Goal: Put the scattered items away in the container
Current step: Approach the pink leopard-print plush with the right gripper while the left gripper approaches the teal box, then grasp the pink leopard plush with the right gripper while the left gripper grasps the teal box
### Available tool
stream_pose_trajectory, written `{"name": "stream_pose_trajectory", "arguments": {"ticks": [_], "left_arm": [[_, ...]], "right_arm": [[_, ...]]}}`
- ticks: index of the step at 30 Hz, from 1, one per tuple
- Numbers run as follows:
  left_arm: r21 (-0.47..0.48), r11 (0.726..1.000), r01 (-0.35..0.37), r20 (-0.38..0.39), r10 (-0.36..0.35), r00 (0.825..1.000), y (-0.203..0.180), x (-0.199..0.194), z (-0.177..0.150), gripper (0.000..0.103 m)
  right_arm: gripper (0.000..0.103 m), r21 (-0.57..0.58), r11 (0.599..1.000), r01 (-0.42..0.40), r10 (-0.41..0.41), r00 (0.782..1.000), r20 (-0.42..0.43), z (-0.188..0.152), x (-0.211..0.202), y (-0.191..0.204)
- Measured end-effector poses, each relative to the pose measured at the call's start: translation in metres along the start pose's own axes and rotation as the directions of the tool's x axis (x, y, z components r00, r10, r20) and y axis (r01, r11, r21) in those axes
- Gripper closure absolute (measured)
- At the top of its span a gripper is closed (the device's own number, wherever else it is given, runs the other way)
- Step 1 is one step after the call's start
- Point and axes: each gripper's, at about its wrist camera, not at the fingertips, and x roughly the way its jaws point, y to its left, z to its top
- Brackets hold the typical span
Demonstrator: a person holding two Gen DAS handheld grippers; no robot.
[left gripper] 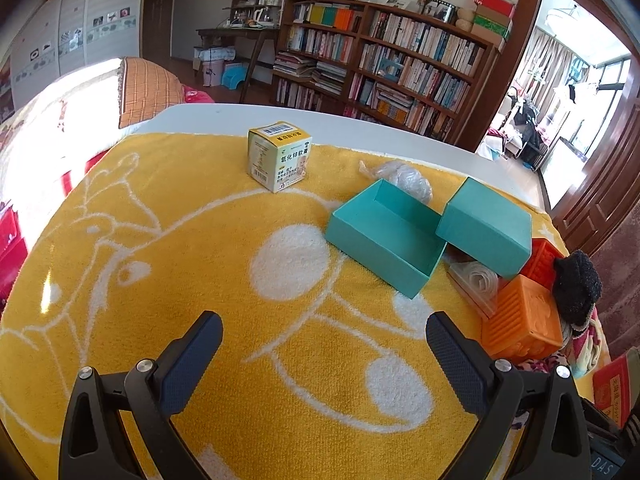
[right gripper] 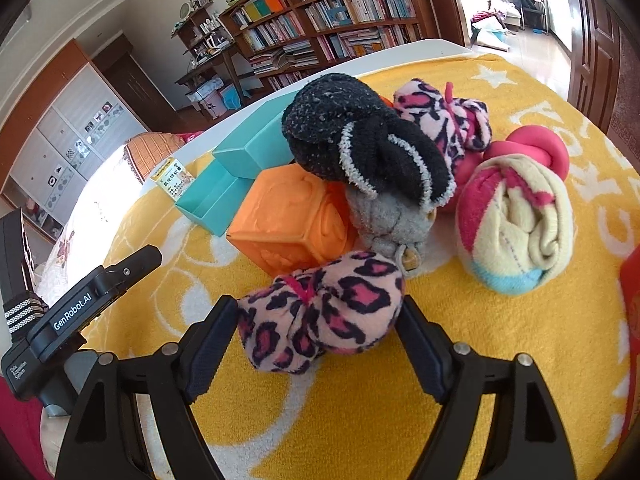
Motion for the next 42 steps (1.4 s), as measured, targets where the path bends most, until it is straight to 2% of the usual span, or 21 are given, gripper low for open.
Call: {"name": "stream_pose_trajectory", "arguments": {"ticks": [4, 7, 10, 13, 16, 20, 23, 25, 27, 33, 37, 42], "left_arm": [[-0.008, 1.000, -0.002, 0.000, 0.002, 1.000, 0.002, 0.002, 0.000, 0.000], [-0.008, 1.000, -0.002, -0.008, 0.002, 1.000, 0.002, 0.007, 0.001, 0.000], [0.000, 1.000, 0.024, -0.024, -0.024, 0.999, -0.004, 0.012, 0.004, 0.000], [0.049, 0.997, 0.065, -0.032, -0.063, 0.997, -0.016, 0.014, 0.006, 0.000], [0.118, 0.990, 0.075, -0.037, -0.071, 0.997, -0.030, 0.015, 0.011, 0.000], [0.259, 0.962, 0.091, -0.012, -0.091, 0.996, -0.051, 0.016, 0.017, 0.000], [0.376, 0.926, 0.042, 0.026, -0.056, 0.998, -0.061, 0.023, 0.022, 0.000], [0.425, 0.904, 0.046, 0.030, -0.065, 0.997, -0.062, 0.030, 0.025, 0.000], [0.433, 0.897, 0.089, -0.002, -0.098, 0.995, -0.058, 0.039, 0.030, 0.000], [0.388, 0.906, 0.168, -0.045, -0.164, 0.985, -0.042, 0.055, 0.045, 0.000], [0.418, 0.884, 0.211, -0.066, -0.202, 0.977, -0.044, 0.061, 0.048, 0.000], [0.466, 0.850, 0.245, -0.128, -0.210, 0.969, -0.052, 0.075, 0.046, 0.000]], "right_arm": [[0.021, -0.058, 0.997, 0.047, -0.045, 0.998, 0.035, -0.003, 0.004, 0.008], [0.034, -0.087, 0.995, 0.055, -0.051, 0.997, 0.052, -0.007, 0.002, 0.009], [0.038, -0.086, 0.996, 0.035, -0.030, 0.997, 0.065, -0.007, -0.001, 0.007], [0.039, -0.069, 0.998, 0.007, -0.003, 0.998, 0.061, -0.006, -0.001, 0.002], [0.039, -0.054, 0.999, -0.005, 0.008, 0.998, 0.062, -0.005, -0.003, -0.002], [0.039, -0.040, 0.999, -0.021, 0.023, 0.998, 0.056, -0.004, -0.006, -0.007], [0.039, -0.027, 0.999, -0.029, 0.030, 0.998, 0.047, -0.004, -0.005, -0.009], [0.039, -0.022, 0.999, -0.030, 0.031, 0.998, 0.045, -0.005, -0.008, -0.010], [0.039, -0.018, 0.999, -0.030, 0.031, 0.999, 0.042, -0.006, -0.007, -0.009], [0.039, -0.028, 0.999, -0.020, 0.021, 0.999, 0.038, -0.006, -0.005, -0.008], [0.039, -0.031, 0.999, -0.017, 0.018, 0.999, 0.037, -0.005, -0.003, -0.007], [0.038, -0.044, 0.999, -0.008, 0.010, 0.999, 0.039, -0.005, -0.001, -0.007]]}}
